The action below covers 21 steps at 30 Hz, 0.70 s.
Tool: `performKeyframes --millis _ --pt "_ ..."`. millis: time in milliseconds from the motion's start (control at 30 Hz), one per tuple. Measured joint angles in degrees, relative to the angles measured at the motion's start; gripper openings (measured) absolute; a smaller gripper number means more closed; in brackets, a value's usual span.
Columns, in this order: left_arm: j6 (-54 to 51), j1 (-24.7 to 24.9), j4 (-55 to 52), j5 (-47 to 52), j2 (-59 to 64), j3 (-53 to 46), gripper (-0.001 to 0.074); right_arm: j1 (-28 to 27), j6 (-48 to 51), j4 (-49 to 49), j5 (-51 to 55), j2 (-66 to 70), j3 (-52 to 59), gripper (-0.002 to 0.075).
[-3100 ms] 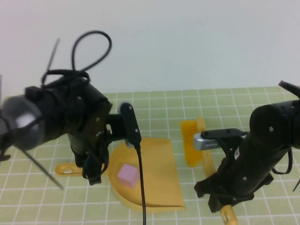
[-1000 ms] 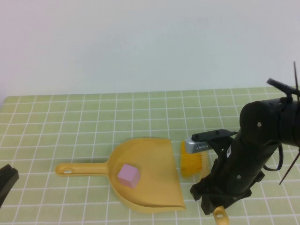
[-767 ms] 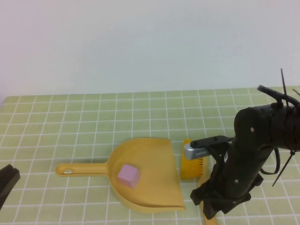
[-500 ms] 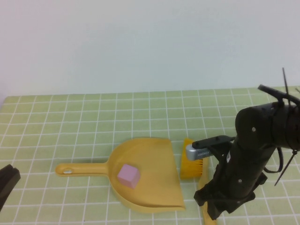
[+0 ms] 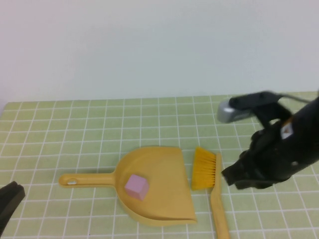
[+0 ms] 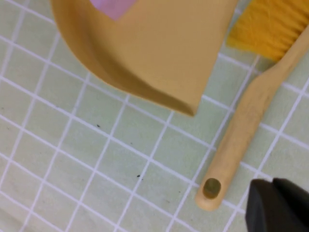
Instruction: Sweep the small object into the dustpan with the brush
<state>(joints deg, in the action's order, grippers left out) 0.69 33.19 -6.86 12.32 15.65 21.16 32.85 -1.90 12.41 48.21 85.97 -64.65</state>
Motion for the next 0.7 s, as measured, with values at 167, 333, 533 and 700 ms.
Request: performKeyframes --millis 167,333,533,700 --pt "0.41 0.0 -1.03 0.12 0.0 -0.3 -0.0002 2.84 -0.99 -5.08 0.91 -7.16 0.51 0.0002" --pt "0.41 0.0 -1.15 -0.12 0.0 -1.55 -0.0002 6.73 -4.5 -11.75 -0.4 -16.2 6.37 -0.0001" --pt "0.52 0.0 -2.05 -1.66 0.0 -3.0 -0.0002 8.01 -7.59 -12.41 -7.63 -29.24 20.78 -0.0001" --pt "0.52 0.0 -2.05 -2.03 0.0 -3.01 -0.0002 8.01 -7.61 -13.71 -12.87 -41.49 32.15 -0.0001"
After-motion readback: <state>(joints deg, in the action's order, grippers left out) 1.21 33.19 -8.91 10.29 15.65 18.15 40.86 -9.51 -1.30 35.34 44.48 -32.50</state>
